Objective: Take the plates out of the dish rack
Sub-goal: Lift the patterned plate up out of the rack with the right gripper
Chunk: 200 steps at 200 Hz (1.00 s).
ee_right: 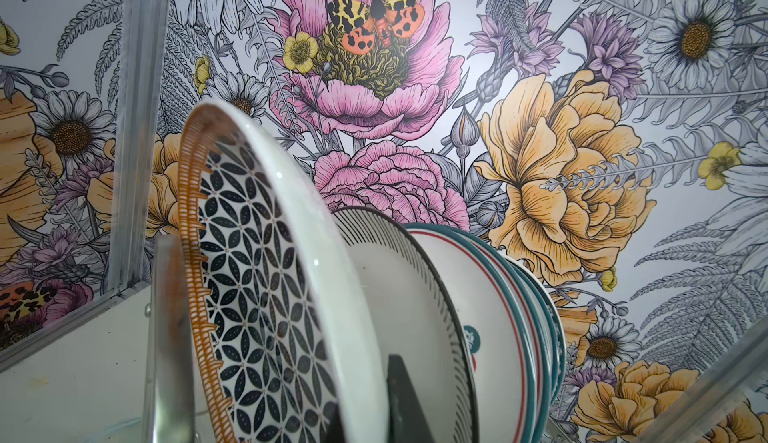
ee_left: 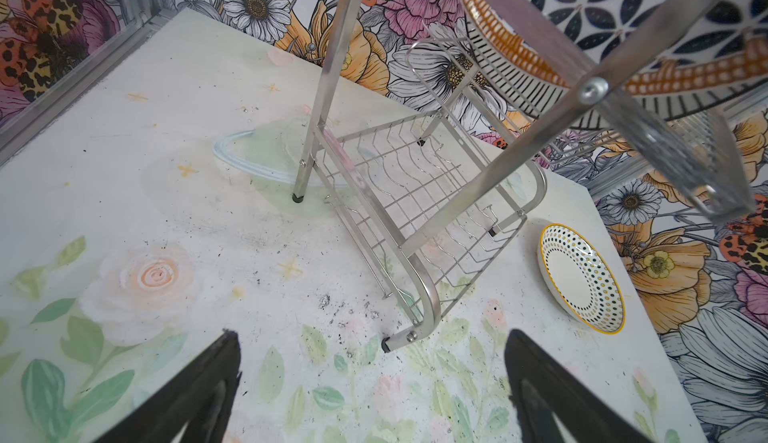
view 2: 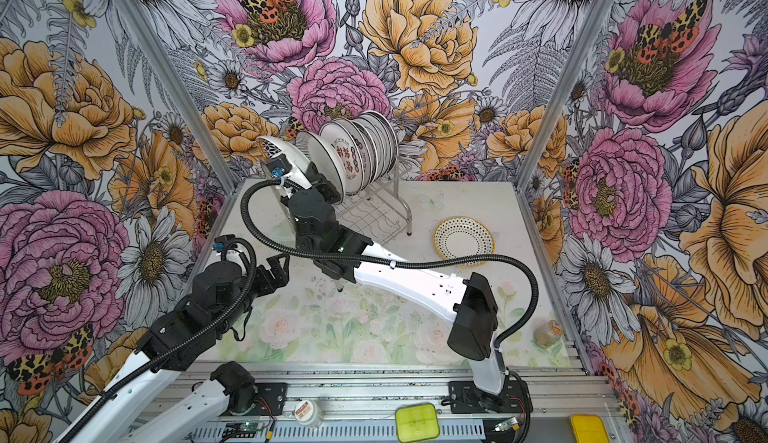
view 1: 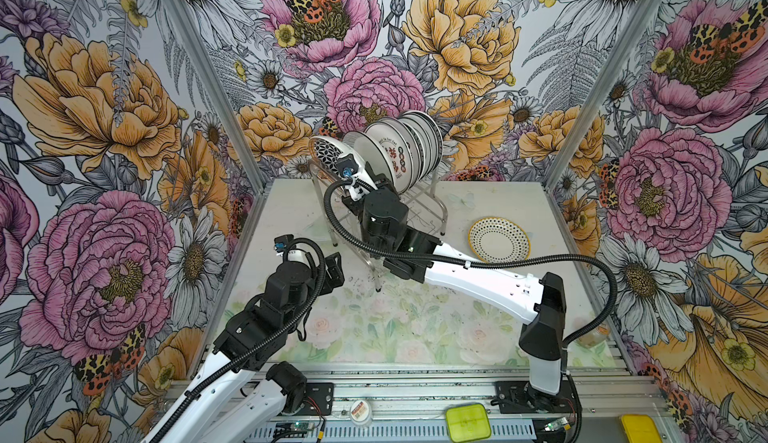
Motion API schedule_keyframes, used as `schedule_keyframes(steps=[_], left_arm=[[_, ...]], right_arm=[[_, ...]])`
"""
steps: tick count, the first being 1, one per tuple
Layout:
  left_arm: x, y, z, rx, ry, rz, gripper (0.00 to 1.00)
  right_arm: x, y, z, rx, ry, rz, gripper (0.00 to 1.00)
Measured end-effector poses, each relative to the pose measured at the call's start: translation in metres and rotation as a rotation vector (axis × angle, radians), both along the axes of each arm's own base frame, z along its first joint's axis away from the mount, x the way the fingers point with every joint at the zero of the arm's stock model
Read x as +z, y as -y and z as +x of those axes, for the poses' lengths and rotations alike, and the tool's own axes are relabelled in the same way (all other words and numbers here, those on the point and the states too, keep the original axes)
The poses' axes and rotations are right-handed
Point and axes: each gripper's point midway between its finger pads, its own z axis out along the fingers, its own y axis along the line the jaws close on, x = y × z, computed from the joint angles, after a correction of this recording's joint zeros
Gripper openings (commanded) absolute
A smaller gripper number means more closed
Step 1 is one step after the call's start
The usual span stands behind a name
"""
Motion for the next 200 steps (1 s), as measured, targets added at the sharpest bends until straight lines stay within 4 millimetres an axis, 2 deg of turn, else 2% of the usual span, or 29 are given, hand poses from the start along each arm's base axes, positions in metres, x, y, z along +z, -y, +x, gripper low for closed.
schedule_keyframes(steps=[63,120,171,200], left_arm=[[-0.001,0.004,0.001,-0.029,-0.009,0.019,0.99],[0.005,0.015,0.006,-0.069,-0.021,0.021,0.99],[0.009,0.023,0.009,-0.094,-0.032,0.016,0.99],[0.016,0.028,0.01,-0.11,-0.021,0.009,0.99]], right_arm=[[0.03,0.007,-0.002,-0.005,0.056,0.016,0.0],[0.071,0.024,-0.001,-0.019,0.127,0.056,0.0],[0.107,0.048,-0.015,-0.012,0.174,0.096,0.0],[0.139,0.076,-0.032,-0.007,0.212,0.151,0.0]])
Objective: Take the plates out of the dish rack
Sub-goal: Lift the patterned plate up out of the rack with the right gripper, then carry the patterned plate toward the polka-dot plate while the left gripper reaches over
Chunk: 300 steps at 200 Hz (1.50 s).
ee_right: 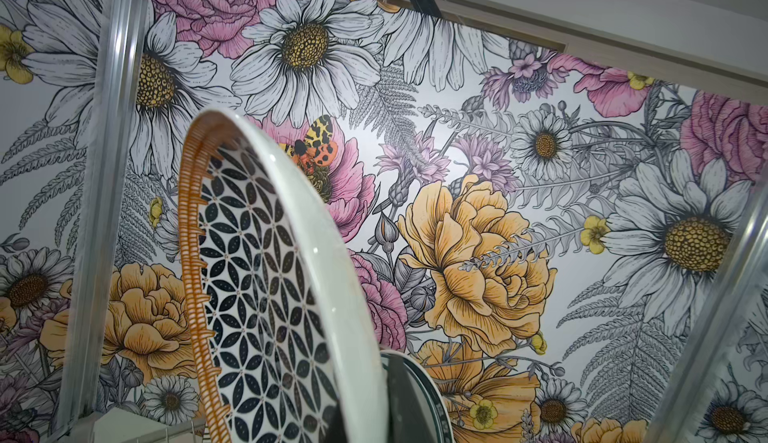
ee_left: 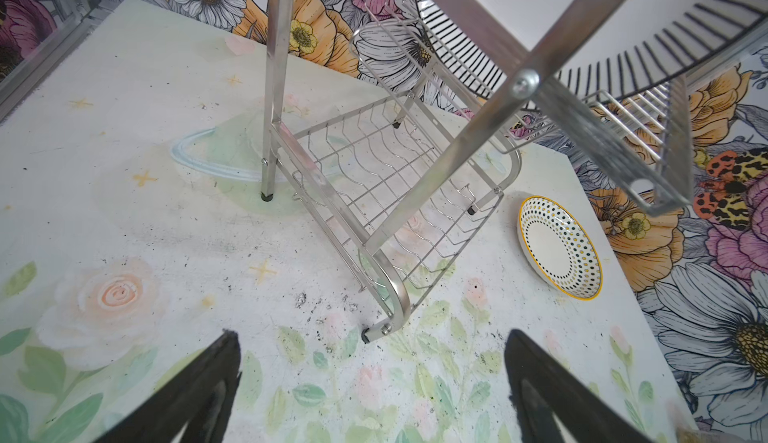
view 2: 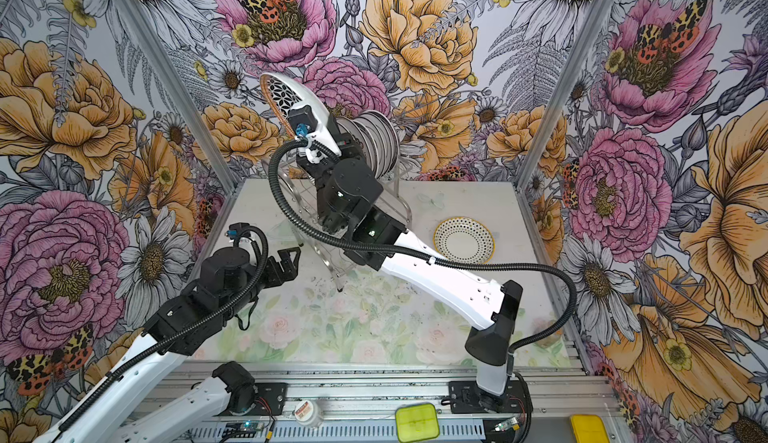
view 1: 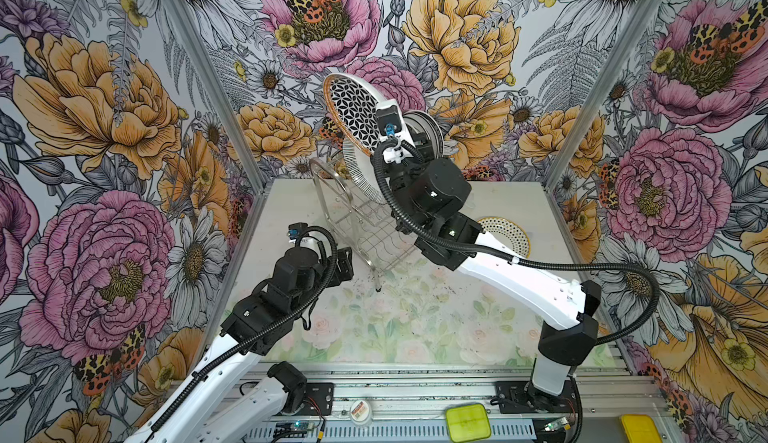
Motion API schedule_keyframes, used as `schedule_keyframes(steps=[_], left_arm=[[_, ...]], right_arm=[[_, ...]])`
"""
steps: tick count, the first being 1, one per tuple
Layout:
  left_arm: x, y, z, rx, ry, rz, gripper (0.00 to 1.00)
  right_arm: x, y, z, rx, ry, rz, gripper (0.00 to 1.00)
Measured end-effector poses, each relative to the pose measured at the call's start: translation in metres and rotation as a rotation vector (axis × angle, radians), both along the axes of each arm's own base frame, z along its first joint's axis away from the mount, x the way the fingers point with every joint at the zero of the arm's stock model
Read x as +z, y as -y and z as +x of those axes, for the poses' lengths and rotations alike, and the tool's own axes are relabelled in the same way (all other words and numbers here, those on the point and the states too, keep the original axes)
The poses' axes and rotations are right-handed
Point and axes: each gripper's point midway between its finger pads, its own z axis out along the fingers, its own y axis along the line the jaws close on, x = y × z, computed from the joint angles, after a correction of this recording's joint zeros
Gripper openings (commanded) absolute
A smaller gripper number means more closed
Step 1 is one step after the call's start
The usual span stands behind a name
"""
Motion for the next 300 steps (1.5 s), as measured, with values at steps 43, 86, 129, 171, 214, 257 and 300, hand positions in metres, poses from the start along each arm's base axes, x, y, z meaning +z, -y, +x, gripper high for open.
schedule_keyframes(steps=[43,86,129,171,214,257,300], left_arm=[[0.001,0.023,0.0,-0.062,-0.018,0.009,0.99],[-0.008,0.066,-0.008,-0.161,-0.047,0.055,0.99],[-0.015,0.1,-0.009,-0.222,-0.046,0.076,0.99],[-0.024,0.131,-0.001,-0.258,-0.061,0.097,0.99],[-0.036,0.16,0.008,-0.309,-0.072,0.075,0.99],[-0.05,0.191,0.014,-0.386,-0.081,0.054,0.98],[-0.056,0.212,0.013,-0.466,-0.073,0.025,0.98]], right_arm=[[0.039,0.075,-0.04,0.0,0.049,0.102,0.0],[0.019,0.172,-0.065,-0.097,0.021,0.212,0.0],[-0.051,0.256,-0.094,-0.243,-0.078,0.281,0.0],[-0.121,0.316,-0.124,-0.368,-0.181,0.369,0.0],[-0.169,0.323,-0.135,-0.385,-0.252,0.433,0.0],[-0.22,0.294,-0.124,-0.337,-0.329,0.393,0.0],[-0.259,0.268,-0.109,-0.28,-0.41,0.412,0.0]])
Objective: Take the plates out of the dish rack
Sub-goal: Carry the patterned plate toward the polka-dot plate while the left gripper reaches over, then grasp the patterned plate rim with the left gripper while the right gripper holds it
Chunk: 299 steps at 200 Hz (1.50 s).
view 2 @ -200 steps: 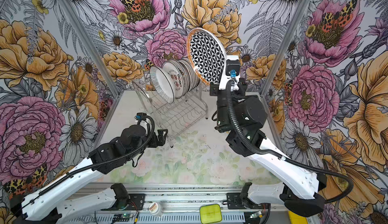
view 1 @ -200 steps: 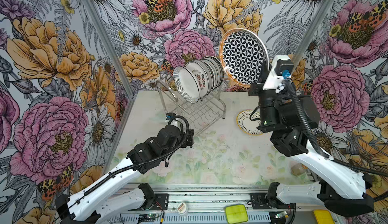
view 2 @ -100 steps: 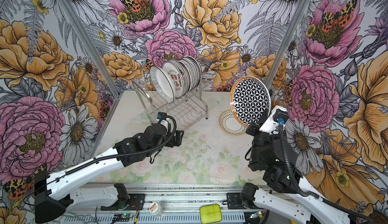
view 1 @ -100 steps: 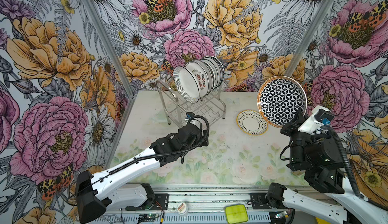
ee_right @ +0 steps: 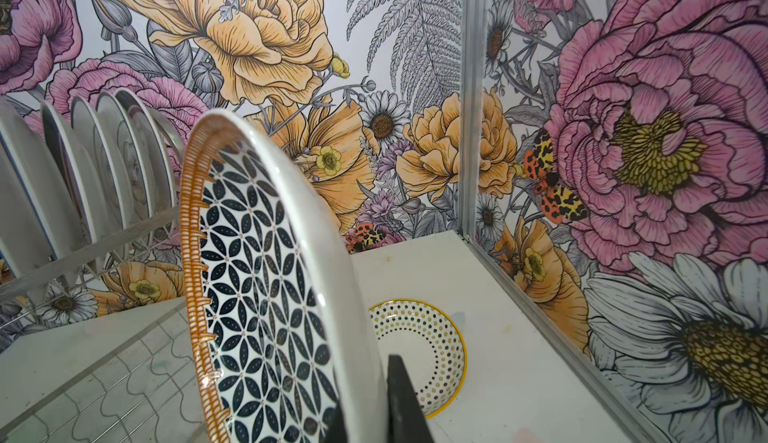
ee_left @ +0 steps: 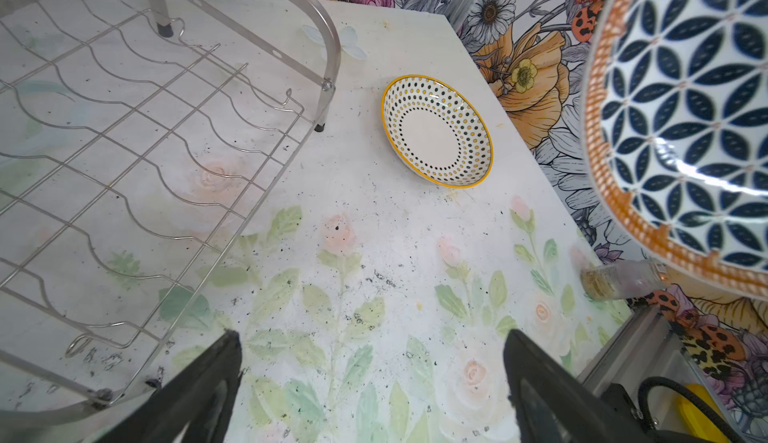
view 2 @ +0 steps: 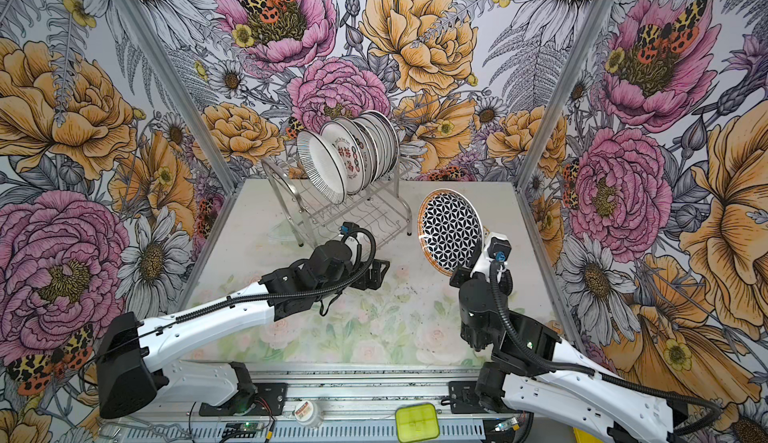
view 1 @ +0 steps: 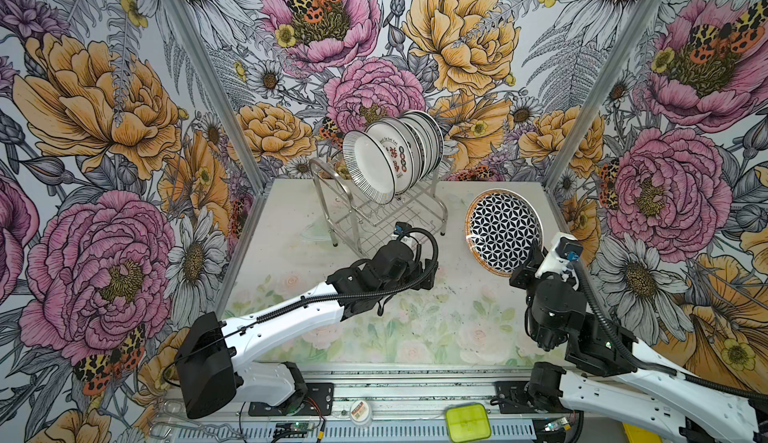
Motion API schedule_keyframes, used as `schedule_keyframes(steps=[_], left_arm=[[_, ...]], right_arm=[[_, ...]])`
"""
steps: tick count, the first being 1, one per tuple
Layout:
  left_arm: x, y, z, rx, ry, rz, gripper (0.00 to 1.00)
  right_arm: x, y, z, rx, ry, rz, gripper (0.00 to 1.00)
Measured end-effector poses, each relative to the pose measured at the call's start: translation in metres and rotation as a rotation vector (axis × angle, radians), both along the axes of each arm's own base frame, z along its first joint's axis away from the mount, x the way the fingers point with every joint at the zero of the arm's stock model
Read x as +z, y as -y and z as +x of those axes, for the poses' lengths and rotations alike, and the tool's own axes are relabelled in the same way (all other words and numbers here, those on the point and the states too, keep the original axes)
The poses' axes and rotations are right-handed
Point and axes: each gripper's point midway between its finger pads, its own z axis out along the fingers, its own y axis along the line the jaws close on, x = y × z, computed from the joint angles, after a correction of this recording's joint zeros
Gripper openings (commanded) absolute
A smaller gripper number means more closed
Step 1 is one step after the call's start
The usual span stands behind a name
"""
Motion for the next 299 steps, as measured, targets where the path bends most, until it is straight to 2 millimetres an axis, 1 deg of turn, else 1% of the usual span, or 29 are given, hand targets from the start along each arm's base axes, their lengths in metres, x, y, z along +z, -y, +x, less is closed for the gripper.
schedule_keyframes(steps=[13,31,44,59,85,124,175,204,232,242,261,279,299], left_arm=[[-0.001,0.003,-0.001,-0.018,0.001,-0.012,0.98],[-0.004,0.005,0.001,-0.035,-0.002,-0.035,0.97],[-0.009,0.003,0.004,-0.042,-0.013,-0.05,0.97],[-0.015,-0.003,0.009,-0.038,-0.025,-0.06,0.96],[-0.02,-0.007,0.015,-0.036,-0.039,-0.068,0.96],[-0.021,0.004,0.012,-0.088,-0.048,-0.09,0.94],[-0.046,0.015,0.012,-0.119,-0.108,-0.064,0.93],[-0.054,0.025,0.018,-0.128,-0.14,-0.077,0.92],[-0.058,0.03,0.024,-0.128,-0.159,-0.102,0.9],[-0.058,0.031,0.027,-0.125,-0.164,-0.107,0.88],[-0.055,0.035,0.032,-0.129,-0.167,-0.123,0.79],[-0.052,0.038,0.042,-0.12,-0.176,-0.141,0.68],[-0.048,0.042,0.05,-0.119,-0.181,-0.157,0.53]], right_arm=[[-0.012,-0.007,0.007,0.015,-0.027,0.025,0.0],[-0.038,-0.014,0.02,0.036,-0.09,0.057,0.0],[-0.058,-0.012,0.027,0.04,-0.146,0.076,0.0],[-0.075,-0.01,0.03,0.047,-0.198,0.103,0.0],[-0.086,-0.008,0.035,0.065,-0.246,0.184,0.0],[-0.11,-0.015,0.047,0.111,-0.35,0.339,0.0],[-0.135,-0.022,0.052,0.17,-0.449,0.535,0.0],[-0.155,-0.026,0.05,0.2,-0.502,0.629,0.0],[-0.167,-0.033,0.051,0.236,-0.527,0.699,0.0],[-0.168,-0.036,0.051,0.253,-0.53,0.718,0.0],[-0.167,-0.041,0.052,0.286,-0.526,0.741,0.0],[-0.164,-0.045,0.055,0.317,-0.51,0.759,0.0],[-0.161,-0.048,0.058,0.346,-0.488,0.778,0.0]])
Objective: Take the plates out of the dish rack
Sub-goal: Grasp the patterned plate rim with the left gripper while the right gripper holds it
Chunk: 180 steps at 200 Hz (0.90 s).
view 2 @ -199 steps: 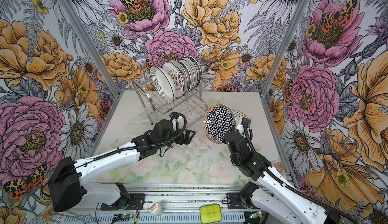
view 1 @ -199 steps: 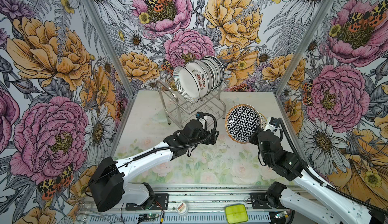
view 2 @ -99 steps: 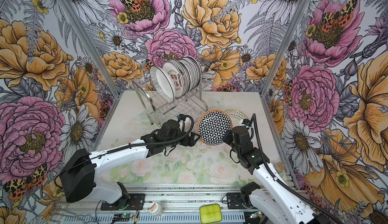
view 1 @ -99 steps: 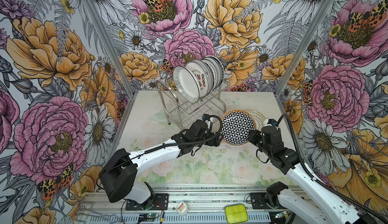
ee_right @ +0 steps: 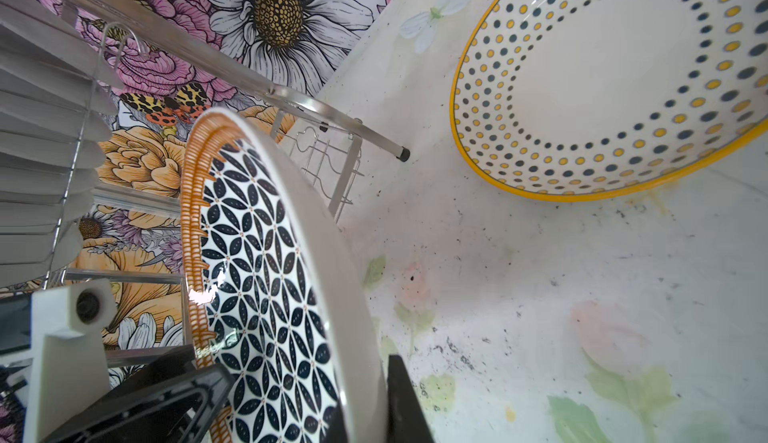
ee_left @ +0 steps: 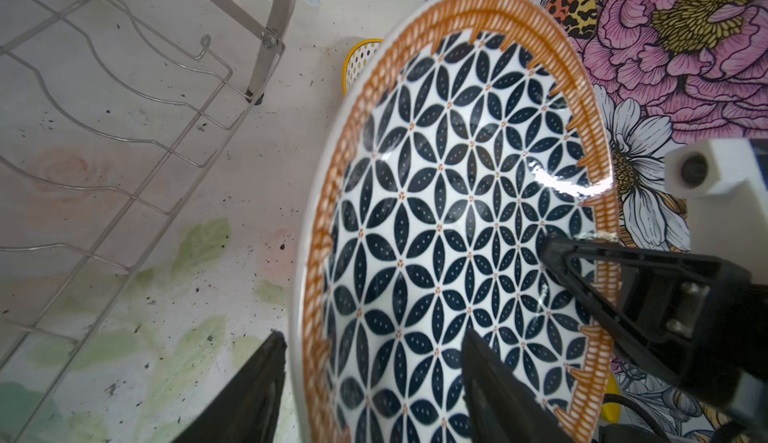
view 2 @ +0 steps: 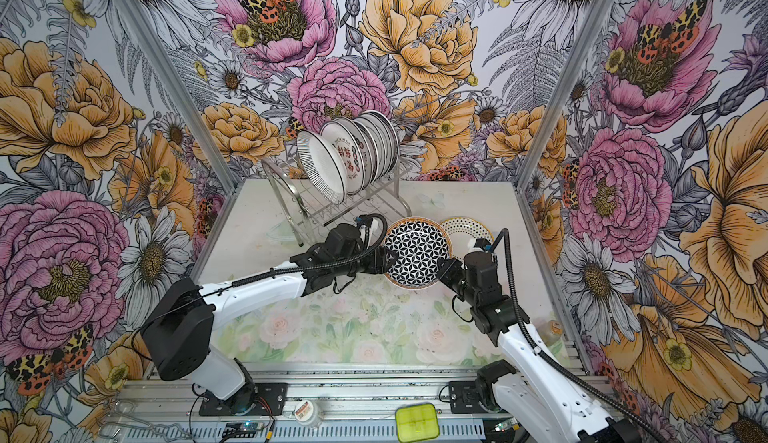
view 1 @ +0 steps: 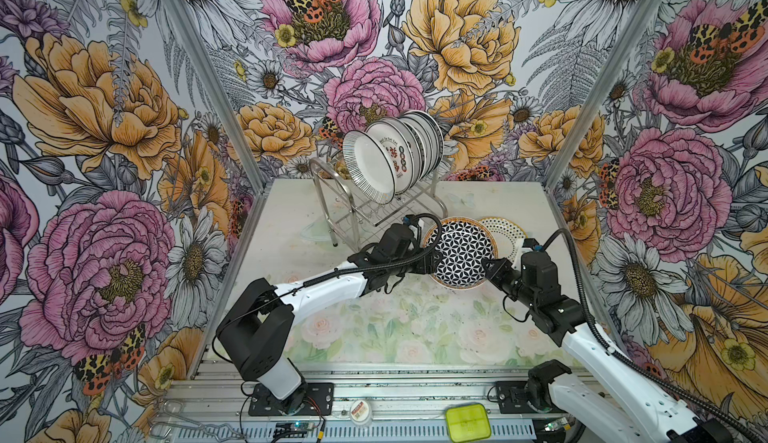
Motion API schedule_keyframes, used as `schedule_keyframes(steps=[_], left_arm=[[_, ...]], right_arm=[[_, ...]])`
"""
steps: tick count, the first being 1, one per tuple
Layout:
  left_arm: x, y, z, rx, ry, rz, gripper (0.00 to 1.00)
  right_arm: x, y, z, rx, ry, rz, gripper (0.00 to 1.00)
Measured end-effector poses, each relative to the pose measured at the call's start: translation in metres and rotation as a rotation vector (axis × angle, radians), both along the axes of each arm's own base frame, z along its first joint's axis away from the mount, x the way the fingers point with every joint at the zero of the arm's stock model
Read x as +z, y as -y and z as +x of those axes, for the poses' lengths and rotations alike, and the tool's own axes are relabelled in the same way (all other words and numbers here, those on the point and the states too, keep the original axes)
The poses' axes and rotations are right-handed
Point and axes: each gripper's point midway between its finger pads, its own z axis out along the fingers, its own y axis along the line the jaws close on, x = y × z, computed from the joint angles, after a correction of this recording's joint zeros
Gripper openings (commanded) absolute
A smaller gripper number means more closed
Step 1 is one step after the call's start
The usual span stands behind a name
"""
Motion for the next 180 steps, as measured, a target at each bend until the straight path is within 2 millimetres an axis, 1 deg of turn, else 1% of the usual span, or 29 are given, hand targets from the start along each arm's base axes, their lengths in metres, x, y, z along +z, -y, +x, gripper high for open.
schedule_keyframes(steps=[21,41,51,62,81,113,124,138,156,170,180], left_arm=[[-0.001,0.007,0.004,-0.006,-0.015,-0.007,0.39],[-0.008,0.008,0.008,-0.001,-0.036,0.003,0.27],[-0.012,0.009,0.008,0.002,-0.051,0.007,0.22],[-0.012,0.009,0.009,0.006,-0.059,0.004,0.17],[-0.006,0.009,0.014,0.037,-0.082,-0.026,0.12],[0.0,0.01,0.017,0.046,-0.076,-0.029,0.03],[0.001,0.01,0.018,0.049,-0.073,-0.029,0.0],[0.002,0.011,0.018,0.049,-0.074,-0.028,0.0],[0.005,0.017,0.016,0.04,-0.064,-0.025,0.0],[0.005,0.022,0.012,0.034,-0.063,-0.015,0.0],[0.004,0.026,0.009,0.03,-0.067,-0.01,0.0]], right_arm=[[-0.003,-0.001,0.003,0.004,0.005,0.016,0.0],[-0.005,-0.001,0.005,0.003,0.003,0.023,0.0],[-0.006,0.0,0.006,0.0,0.003,0.022,0.0],[-0.01,0.003,0.005,-0.01,-0.006,0.021,0.0],[-0.013,0.004,0.005,-0.013,-0.011,0.027,0.0],[-0.008,0.005,0.008,-0.019,0.01,0.037,0.0],[-0.008,0.005,0.008,-0.019,0.013,0.038,0.08],[-0.008,0.006,0.008,-0.022,0.014,0.039,0.22],[-0.012,0.008,0.008,-0.031,0.007,0.033,0.3],[-0.015,0.012,0.007,-0.042,-0.001,0.029,0.41],[-0.017,0.015,0.007,-0.059,-0.008,0.031,0.44]])
